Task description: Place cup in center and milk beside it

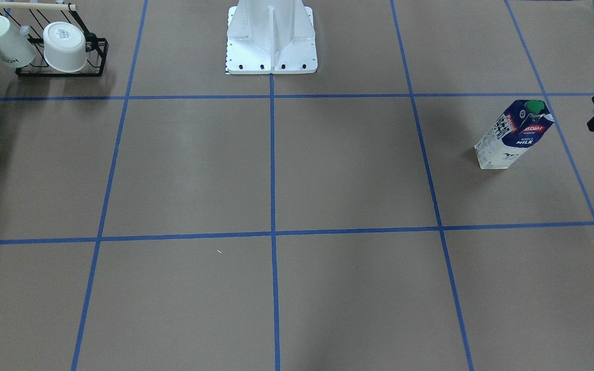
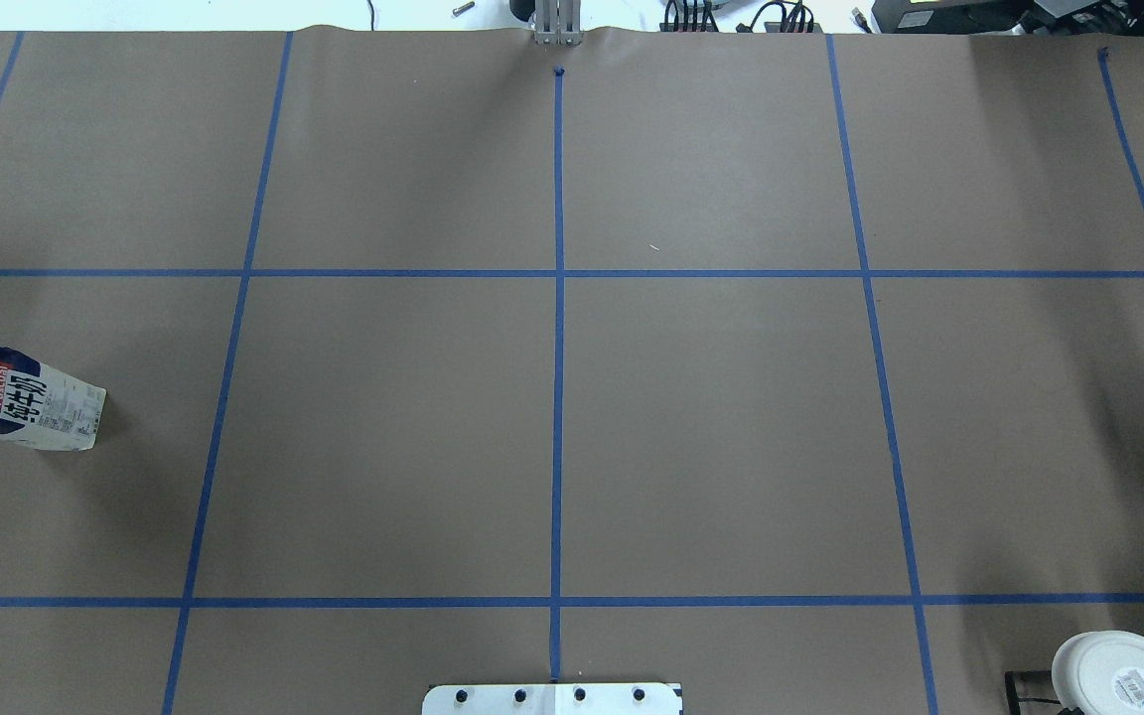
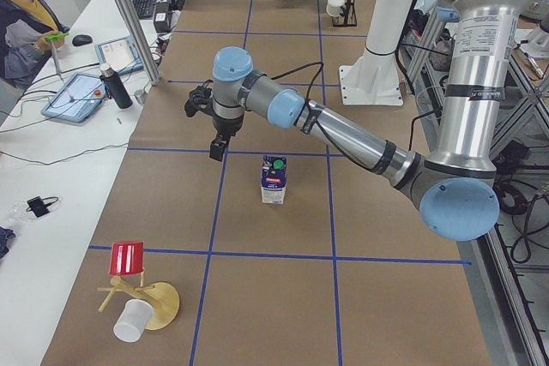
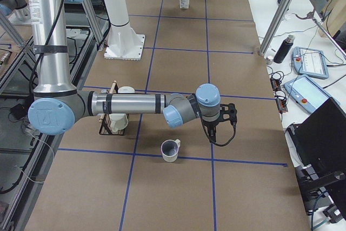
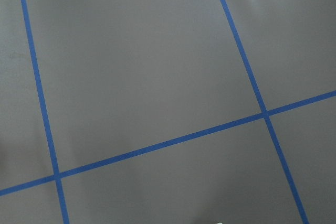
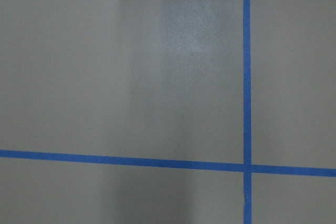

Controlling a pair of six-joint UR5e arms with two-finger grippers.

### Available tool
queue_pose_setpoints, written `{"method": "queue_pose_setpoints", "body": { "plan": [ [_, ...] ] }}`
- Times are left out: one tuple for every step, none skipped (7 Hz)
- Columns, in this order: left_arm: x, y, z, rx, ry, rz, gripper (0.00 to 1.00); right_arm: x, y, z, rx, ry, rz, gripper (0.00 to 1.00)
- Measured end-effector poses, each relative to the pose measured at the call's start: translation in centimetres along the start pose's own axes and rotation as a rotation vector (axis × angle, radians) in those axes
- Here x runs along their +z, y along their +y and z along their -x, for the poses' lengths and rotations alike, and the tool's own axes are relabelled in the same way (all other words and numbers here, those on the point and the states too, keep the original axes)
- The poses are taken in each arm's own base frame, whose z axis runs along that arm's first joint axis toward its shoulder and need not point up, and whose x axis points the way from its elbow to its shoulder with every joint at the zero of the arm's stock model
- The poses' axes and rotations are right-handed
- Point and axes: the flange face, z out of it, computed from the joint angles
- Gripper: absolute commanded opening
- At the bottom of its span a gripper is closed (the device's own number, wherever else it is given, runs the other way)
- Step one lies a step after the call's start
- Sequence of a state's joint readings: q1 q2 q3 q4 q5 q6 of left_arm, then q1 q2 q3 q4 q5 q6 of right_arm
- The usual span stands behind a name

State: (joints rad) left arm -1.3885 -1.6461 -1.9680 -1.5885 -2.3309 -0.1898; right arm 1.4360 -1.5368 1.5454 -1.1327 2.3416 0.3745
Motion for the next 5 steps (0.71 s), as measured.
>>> {"method": "queue_pose_setpoints", "body": {
  "plan": [
    [-0.1,0.3,0.0,-0.001,0.000,0.000,0.99,-0.1,0.0,0.0,0.000,0.000,-0.001,1.00],
    [-0.3,0.5,-0.2,0.000,0.000,-0.002,0.98,-0.2,0.0,0.2,-0.004,-0.002,-0.004,1.00],
    [-0.3,0.6,-0.2,-0.001,-0.001,-0.002,0.98,-0.2,0.3,0.2,-0.005,-0.004,-0.004,1.00],
    [-0.3,0.7,-0.1,-0.002,-0.001,-0.001,0.98,0.0,2.0,-0.7,-0.009,-0.008,-0.005,1.00],
    [-0.3,0.7,-0.2,-0.002,-0.001,-0.001,0.99,0.6,5.6,-2.7,-0.012,-0.010,-0.008,1.00]
  ]
}}
